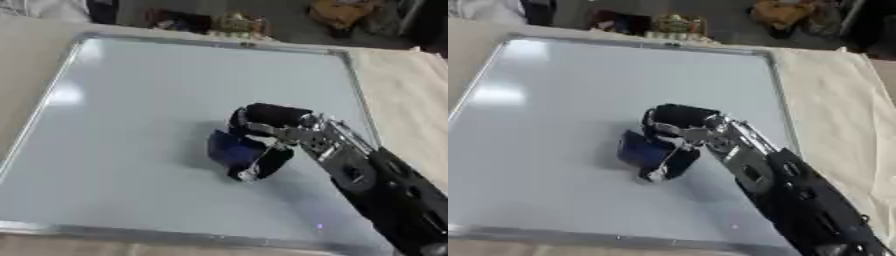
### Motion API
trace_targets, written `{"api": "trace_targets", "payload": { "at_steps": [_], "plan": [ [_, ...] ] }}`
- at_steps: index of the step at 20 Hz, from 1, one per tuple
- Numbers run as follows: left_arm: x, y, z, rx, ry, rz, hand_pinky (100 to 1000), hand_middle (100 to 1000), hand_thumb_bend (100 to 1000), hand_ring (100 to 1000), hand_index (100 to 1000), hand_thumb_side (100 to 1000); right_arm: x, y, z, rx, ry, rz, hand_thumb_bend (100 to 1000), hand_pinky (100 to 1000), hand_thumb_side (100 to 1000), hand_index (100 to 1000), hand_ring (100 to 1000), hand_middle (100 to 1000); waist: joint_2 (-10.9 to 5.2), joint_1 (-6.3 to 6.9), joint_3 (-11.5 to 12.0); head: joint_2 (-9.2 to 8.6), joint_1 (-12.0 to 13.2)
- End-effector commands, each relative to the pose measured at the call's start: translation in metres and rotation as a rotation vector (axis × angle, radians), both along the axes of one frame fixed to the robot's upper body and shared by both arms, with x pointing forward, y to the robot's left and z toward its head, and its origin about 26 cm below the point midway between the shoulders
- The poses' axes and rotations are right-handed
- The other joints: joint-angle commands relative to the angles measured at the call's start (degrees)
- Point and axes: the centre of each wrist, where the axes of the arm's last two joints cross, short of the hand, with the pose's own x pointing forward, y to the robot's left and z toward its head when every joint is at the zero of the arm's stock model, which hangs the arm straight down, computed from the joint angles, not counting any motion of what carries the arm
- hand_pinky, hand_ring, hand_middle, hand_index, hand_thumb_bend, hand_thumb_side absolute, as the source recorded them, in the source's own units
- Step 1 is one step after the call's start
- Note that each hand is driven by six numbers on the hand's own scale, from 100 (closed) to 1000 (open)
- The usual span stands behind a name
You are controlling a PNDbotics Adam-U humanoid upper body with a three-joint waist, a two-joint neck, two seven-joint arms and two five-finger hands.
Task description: Wipe the whiteboard clean with a brush.
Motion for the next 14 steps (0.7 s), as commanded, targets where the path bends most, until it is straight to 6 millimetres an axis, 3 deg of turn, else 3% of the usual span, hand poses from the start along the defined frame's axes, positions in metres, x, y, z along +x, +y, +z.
{"api": "trace_targets", "payload": {
  "at_steps": [1, 14],
  "plan": [
    [-0.001, 0.000, 0.008, 0.022, -0.022, -0.004, 656, 559, 300, 630, 659, 975, 0.002, -0.008, 0.013, -0.005, -0.041, -0.016, 298, 632, 272, 100, 761, 367, -1.10, 0.37, -0.06, -0.71, 0.21],
    [-0.002, 0.000, 0.008, 0.024, -0.020, -0.003, 656, 559, 298, 630, 657, 975, 0.016, -0.048, 0.032, -0.008, -0.150, -0.142, 251, 637, 304, 100, 761, 344, -1.04, 0.07, -0.13, -1.65, 0.62]
  ]
}}
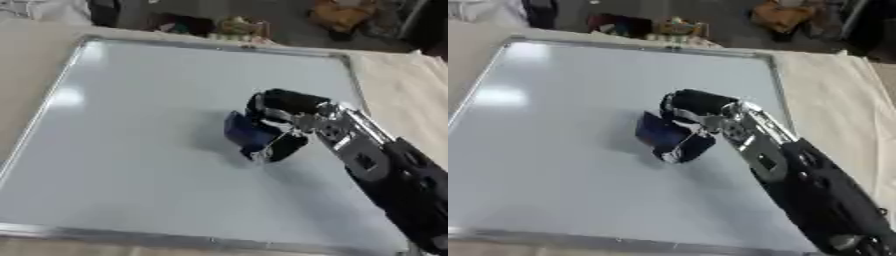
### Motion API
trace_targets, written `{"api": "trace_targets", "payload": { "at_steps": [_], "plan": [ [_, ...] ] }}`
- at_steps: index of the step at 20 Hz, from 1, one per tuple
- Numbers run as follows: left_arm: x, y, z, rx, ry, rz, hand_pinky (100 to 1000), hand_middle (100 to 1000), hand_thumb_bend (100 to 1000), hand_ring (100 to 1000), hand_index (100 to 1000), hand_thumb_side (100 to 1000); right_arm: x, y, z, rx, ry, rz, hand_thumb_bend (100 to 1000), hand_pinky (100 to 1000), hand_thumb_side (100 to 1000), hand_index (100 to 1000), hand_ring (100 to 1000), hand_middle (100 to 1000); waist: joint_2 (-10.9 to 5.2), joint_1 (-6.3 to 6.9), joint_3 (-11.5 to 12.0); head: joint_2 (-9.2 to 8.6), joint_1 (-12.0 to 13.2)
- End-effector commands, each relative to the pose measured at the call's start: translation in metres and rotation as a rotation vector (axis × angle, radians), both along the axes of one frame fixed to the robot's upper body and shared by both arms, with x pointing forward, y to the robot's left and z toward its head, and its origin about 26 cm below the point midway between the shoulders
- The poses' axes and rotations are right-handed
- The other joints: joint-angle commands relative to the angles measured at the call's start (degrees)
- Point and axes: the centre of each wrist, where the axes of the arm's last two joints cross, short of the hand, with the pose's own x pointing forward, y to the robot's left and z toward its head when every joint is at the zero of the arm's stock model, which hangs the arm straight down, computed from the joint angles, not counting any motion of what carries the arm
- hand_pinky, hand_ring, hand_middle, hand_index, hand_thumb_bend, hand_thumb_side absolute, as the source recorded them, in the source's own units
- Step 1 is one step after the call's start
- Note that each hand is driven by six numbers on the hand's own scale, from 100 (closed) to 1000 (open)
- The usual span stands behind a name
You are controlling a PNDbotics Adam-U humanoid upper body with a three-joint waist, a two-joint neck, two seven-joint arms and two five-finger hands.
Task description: Wipe the whiteboard clean with a brush.
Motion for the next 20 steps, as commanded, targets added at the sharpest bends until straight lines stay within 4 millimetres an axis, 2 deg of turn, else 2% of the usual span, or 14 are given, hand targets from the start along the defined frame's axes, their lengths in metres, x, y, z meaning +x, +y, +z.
{"api": "trace_targets", "payload": {
  "at_steps": [1, 3, 6, 7, 8, 10, 11, 12, 20],
  "plan": [
    [-0.002, 0.001, 0.008, 0.022, -0.022, -0.002, 656, 559, 298, 630, 657, 975, 0.002, -0.013, 0.016, -0.006, -0.055, -0.034, 251, 637, 304, 100, 761, 344, -1.04, 0.31, -0.06, -0.69, 0.15],
    [-0.002, 0.001, 0.008, 0.022, -0.022, -0.002, 656, 559, 298, 630, 657, 975, 0.002, -0.014, 0.015, -0.006, -0.057, -0.035, 251, 637, 304, 100, 761, 344, -1.03, 0.31, -0.06, -0.69, 0.15],
    [-0.002, 0.001, 0.008, 0.024, -0.021, 0.000, 656, 559, 298, 630, 657, 975, 0.004, -0.035, 0.026, 0.002, -0.099, -0.105, 236, 644, 334, 100, 766, 337, -1.04, 0.17, -0.14, -0.65, 0.67],
    [-0.002, 0.001, 0.008, 0.024, -0.021, 0.000, 656, 558, 298, 630, 657, 974, 0.005, -0.041, 0.029, 0.005, -0.110, -0.122, 129, 645, 322, 100, 767, 336, -1.04, 0.16, -0.05, -0.65, 0.67],
    [-0.002, 0.001, 0.008, 0.025, -0.020, 0.000, 656, 558, 297, 630, 657, 975, 0.006, -0.048, 0.031, 0.008, -0.121, -0.142, 233, 645, 339, 100, 767, 334, -1.04, 0.14, 0.01, -0.64, 0.70],
    [-0.002, 0.001, 0.008, 0.026, -0.020, -0.001, 656, 558, 297, 630, 656, 975, 0.007, -0.057, 0.036, 0.010, -0.135, -0.172, 222, 649, 350, 100, 769, 330, -1.05, 0.11, 0.08, -0.61, 0.74],
    [-0.002, 0.001, 0.008, 0.026, -0.021, -0.002, 656, 558, 296, 630, 656, 974, 0.009, -0.063, 0.038, 0.007, -0.144, -0.192, 182, 652, 337, 100, 772, 331, -1.05, 0.09, 0.14, -0.59, 0.73],
    [-0.002, 0.000, 0.008, 0.027, -0.022, -0.003, 656, 558, 296, 630, 656, 974, 0.010, -0.069, 0.041, -0.002, -0.152, -0.212, 204, 653, 359, 100, 772, 329, -1.05, 0.06, 0.23, -0.60, 0.66],
    [-0.001, 0.000, 0.009, 0.030, -0.031, -0.008, 656, 558, 296, 630, 656, 972, 0.026, -0.103, 0.039, -0.044, -0.173, -0.335, 179, 655, 368, 100, 775, 323, -0.74, 0.19, 1.17, -0.56, -0.76]
  ]
}}
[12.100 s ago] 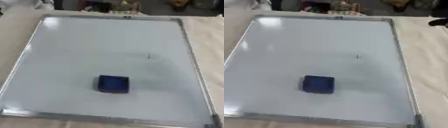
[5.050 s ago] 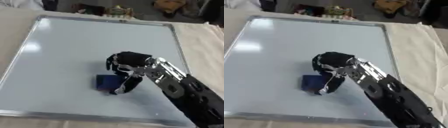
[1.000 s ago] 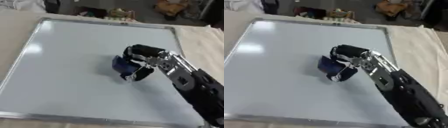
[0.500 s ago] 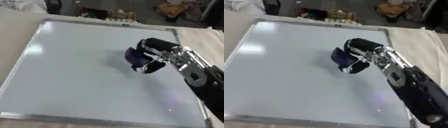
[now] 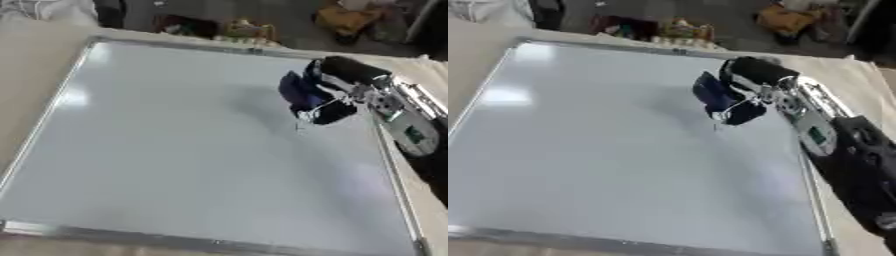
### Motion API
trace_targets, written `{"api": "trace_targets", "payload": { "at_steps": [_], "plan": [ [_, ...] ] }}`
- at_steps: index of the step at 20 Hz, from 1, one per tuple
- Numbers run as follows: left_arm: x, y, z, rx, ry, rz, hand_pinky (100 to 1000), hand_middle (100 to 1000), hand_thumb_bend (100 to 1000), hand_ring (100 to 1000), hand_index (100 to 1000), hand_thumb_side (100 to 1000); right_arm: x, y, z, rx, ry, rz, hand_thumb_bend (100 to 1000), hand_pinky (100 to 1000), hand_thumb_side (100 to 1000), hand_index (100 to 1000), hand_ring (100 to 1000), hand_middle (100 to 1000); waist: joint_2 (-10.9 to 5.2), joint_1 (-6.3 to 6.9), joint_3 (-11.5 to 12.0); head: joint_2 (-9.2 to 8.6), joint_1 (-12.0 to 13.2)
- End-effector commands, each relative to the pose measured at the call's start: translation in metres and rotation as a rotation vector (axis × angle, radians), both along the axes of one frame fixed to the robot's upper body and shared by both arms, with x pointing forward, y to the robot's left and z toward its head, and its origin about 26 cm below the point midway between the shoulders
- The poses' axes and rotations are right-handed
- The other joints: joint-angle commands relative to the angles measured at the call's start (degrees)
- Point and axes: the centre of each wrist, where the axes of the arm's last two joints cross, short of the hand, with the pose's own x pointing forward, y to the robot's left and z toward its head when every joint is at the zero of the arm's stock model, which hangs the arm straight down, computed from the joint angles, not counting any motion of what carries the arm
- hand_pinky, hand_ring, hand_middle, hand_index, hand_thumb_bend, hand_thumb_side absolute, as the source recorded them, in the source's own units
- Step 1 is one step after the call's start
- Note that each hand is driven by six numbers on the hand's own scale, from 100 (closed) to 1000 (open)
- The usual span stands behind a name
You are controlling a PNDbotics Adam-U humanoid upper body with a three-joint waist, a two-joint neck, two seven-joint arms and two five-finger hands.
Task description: Wipe the whiteboard clean with a brush.
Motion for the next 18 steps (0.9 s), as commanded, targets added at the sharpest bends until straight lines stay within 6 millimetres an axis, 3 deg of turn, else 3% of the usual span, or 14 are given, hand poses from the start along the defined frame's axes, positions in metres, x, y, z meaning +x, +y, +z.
{"api": "trace_targets", "payload": {
  "at_steps": [1, 5, 11, 18],
  "plan": [
    [-0.001, 0.001, 0.010, 0.027, -0.035, -0.003, 656, 558, 295, 630, 656, 972, 0.003, -0.024, 0.016, -0.026, -0.046, -0.072, 176, 656, 371, 100, 776, 324, -0.92, 0.36, 0.22, -0.47, -0.91],
    [-0.001, 0.000, 0.011, 0.029, -0.039, -0.006, 656, 558, 294, 630, 656, 974, 0.007, -0.035, 0.014, -0.049, -0.044, -0.106, 170, 657, 369, 100, 778, 326, -0.59, 0.26, 0.53, -0.40, -2.15],
    [0.000, -0.001, 0.013, 0.031, -0.046, -0.009, 656, 558, 292, 629, 655, 973, 0.011, -0.035, 0.010, -0.099, -0.021, -0.089, 174, 660, 374, 100, 782, 321, 0.20, 0.01, 1.24, -0.46, -3.94],
    [0.000, -0.001, 0.014, 0.031, -0.050, -0.009, 656, 557, 289, 629, 654, 972, 0.014, -0.035, 0.005, -0.137, 0.017, -0.079, 189, 664, 395, 100, 783, 298, 0.76, -0.13, 1.31, -0.90, -3.87]
  ]
}}
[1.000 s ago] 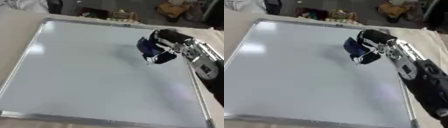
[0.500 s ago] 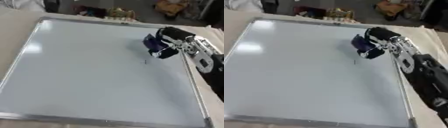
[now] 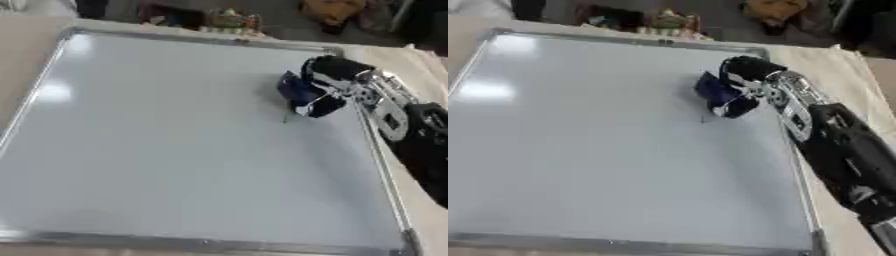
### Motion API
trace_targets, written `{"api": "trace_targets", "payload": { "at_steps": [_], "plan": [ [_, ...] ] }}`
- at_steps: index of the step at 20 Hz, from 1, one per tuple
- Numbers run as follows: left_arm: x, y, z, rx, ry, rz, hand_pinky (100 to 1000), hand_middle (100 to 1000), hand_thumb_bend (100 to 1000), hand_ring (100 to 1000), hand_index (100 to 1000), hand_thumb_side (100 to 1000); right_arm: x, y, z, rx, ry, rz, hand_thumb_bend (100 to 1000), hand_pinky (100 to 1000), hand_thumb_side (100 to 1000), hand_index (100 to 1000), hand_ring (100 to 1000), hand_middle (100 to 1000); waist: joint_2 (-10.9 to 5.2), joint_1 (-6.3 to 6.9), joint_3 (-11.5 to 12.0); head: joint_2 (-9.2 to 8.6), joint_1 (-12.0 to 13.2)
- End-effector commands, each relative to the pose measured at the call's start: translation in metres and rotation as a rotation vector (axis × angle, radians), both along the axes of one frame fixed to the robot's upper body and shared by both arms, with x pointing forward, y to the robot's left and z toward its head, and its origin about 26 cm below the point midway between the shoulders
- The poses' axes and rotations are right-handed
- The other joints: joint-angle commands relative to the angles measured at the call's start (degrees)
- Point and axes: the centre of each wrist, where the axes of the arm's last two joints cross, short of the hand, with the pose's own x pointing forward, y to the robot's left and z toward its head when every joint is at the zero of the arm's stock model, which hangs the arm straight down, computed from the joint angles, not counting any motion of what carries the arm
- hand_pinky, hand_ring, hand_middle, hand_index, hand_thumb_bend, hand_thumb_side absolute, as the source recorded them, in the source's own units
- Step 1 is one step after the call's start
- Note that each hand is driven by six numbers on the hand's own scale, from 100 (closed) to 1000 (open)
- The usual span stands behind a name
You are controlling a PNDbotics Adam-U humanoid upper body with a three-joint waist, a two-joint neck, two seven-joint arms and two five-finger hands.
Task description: Wipe the whiteboard clean with a brush.
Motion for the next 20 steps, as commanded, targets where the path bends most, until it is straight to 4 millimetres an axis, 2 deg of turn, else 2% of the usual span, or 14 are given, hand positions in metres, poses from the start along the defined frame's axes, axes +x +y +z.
{"api": "trace_targets", "payload": {
  "at_steps": [1, 4, 10, 20],
  "plan": [
    [-0.0020, 0.0013, 0.0091, 0.027, -0.029, 0.003, 656, 557, 290, 629, 654, 972, -0.0007, -0.0070, 0.0100, -0.034, -0.010, -0.009, 195, 664, 398, 100, 783, 294, -0.90, 0.23, 0.08, -0.89, 0.15],
    [-0.0020, 0.0011, 0.0095, 0.025, -0.030, 0.003, 656, 557, 289, 629, 654, 971, -0.0006, -0.0071, 0.0088, -0.044, 0.002, -0.002, 227, 668, 408, 100, 775, 266, -0.88, 0.24, -0.04, -0.98, 0.38],
    [-0.0020, 0.0007, 0.0097, 0.025, -0.030, 0.002, 656, 558, 288, 630, 654, 970, 0.0001, -0.0062, 0.0078, -0.068, 0.031, 0.014, 252, 677, 415, 106, 778, 273, -0.91, 0.29, -0.07, -1.13, 0.53],
    [-0.0019, 0.0001, 0.0098, 0.022, -0.030, 0.000, 657, 558, 282, 630, 654, 967, 0.0006, -0.0045, 0.0077, -0.076, 0.070, 0.038, 302, 681, 424, 229, 779, 295, -0.84, 0.37, -0.21, -1.26, 0.82]
  ]
}}
